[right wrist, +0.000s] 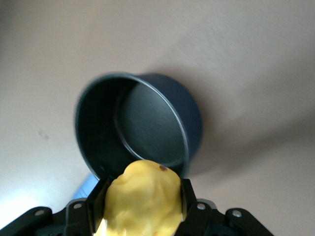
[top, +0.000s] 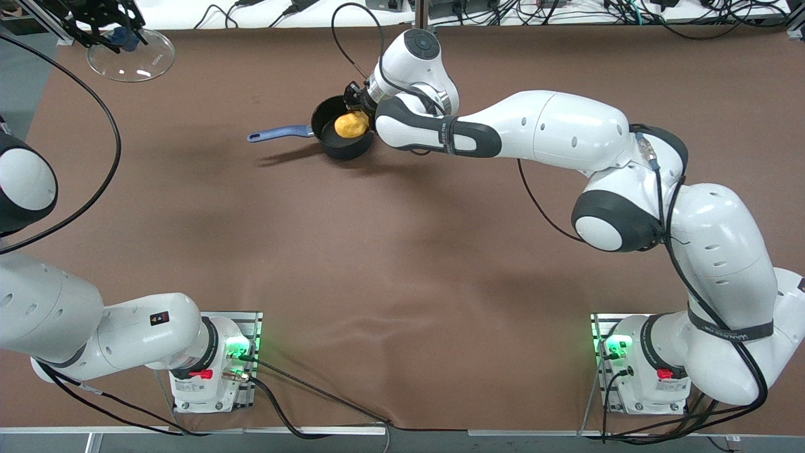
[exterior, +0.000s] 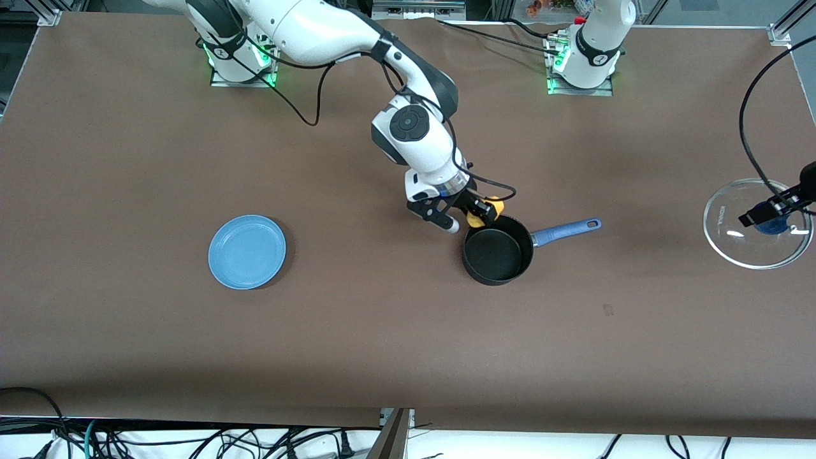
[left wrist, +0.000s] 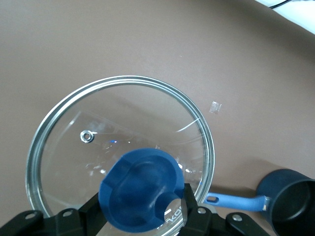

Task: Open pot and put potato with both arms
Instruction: 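Carry the potato with the right gripper over the open saucepan, then open the right gripper to drop the potato while the left gripper lowers the lid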

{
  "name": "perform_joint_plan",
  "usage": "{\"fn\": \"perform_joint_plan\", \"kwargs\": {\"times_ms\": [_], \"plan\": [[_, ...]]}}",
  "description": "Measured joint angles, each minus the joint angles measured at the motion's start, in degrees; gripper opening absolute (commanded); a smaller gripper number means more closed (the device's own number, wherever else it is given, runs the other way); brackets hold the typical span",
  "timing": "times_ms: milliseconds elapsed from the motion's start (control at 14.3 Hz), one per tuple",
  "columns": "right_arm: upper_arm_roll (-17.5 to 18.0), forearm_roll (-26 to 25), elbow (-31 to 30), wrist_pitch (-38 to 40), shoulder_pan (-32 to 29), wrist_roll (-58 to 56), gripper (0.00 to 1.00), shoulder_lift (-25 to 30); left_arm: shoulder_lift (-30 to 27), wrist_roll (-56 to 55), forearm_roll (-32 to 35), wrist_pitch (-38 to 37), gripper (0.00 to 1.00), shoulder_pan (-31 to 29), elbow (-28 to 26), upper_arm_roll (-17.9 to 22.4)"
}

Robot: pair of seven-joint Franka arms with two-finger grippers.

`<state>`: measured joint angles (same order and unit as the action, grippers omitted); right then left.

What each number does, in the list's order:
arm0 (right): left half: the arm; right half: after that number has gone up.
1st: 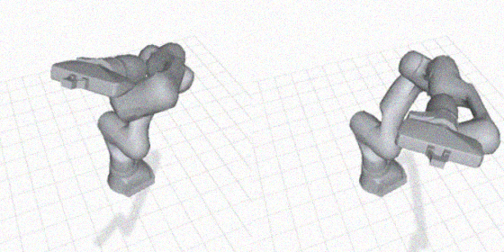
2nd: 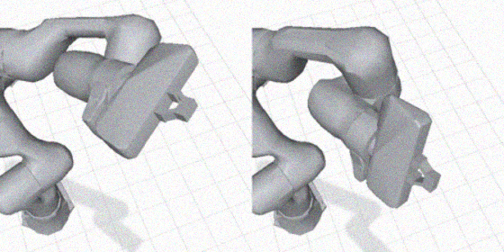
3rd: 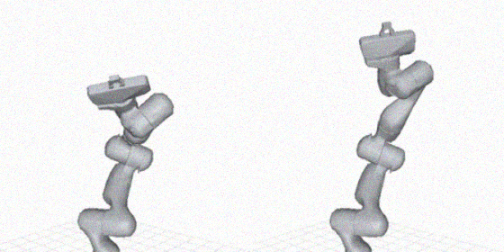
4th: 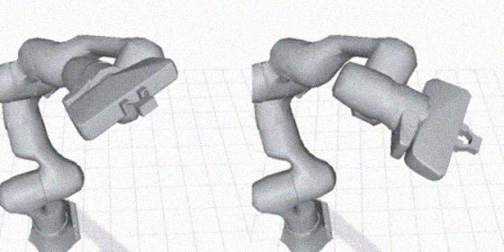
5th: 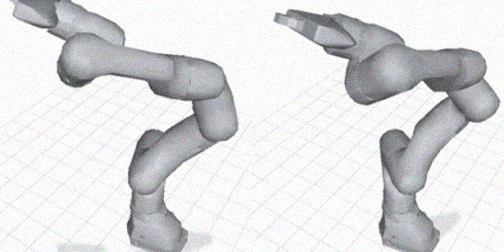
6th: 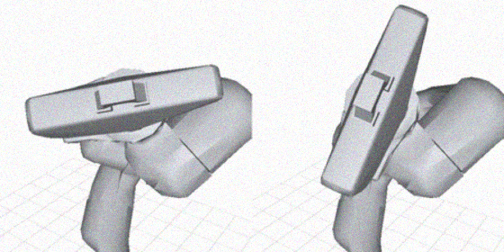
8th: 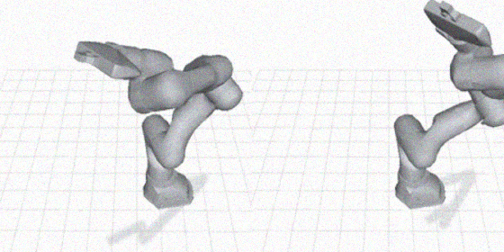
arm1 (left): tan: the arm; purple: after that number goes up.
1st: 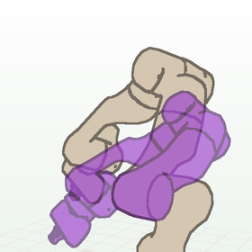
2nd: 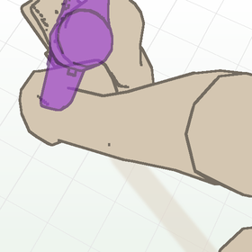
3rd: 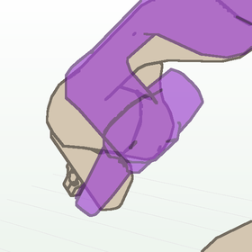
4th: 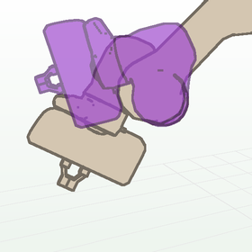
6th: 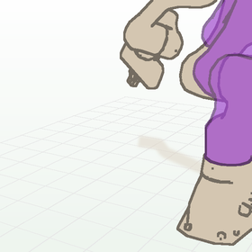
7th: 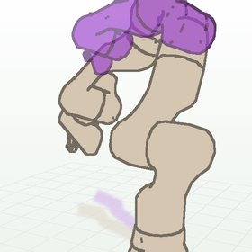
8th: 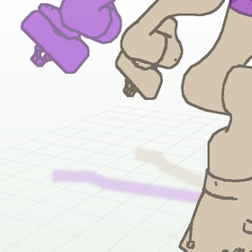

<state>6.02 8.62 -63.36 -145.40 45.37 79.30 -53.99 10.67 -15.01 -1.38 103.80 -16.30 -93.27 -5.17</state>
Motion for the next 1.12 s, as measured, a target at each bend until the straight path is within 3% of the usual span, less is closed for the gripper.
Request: {"fn": "perform_joint_plan", "kwargs": {"times_ms": [350, 700, 1120], "plan": [[-1.2, -0.06, 2.76, -7.01, -0.01, -0.91, 0.34, -3.34, 3.56, 2.42, 0.0, 15.22, 0.26, -0.11, -9.55, 0.99], [-1.24, -0.08, 3.31, -9.18, 0.46, -1.24, 0.35, -4.96, 3.77, 3.14, -0.08, 22.64, 0.27, -0.24, -18.07, 1.48], [-1.36, -0.88, 3.36, -10.38, 0.92, -1.31, 0.36, -6.7, 3.77, 7.69, -6.43, 34.06, 0.28, -0.39, -26.97, 2.05]]}}
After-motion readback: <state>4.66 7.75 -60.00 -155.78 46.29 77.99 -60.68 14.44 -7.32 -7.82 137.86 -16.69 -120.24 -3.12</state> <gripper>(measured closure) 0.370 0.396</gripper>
